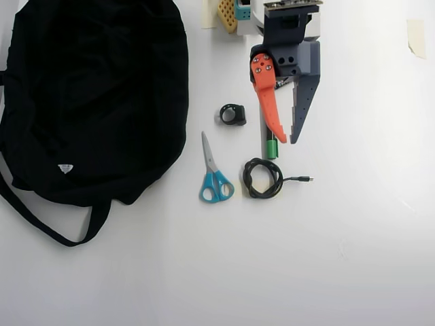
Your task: Put the green marker into the black bag
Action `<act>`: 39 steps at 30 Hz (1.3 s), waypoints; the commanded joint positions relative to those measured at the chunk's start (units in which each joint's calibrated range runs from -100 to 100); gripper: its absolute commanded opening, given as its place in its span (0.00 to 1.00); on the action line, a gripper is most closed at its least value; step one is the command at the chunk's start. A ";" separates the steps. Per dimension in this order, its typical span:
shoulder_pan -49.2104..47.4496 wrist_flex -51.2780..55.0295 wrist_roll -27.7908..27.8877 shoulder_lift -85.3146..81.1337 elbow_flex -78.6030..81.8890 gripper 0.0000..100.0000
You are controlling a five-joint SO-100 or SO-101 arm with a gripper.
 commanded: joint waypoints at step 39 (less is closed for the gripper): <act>-9.73 53.47 -1.39 -2.52 -4.89 0.08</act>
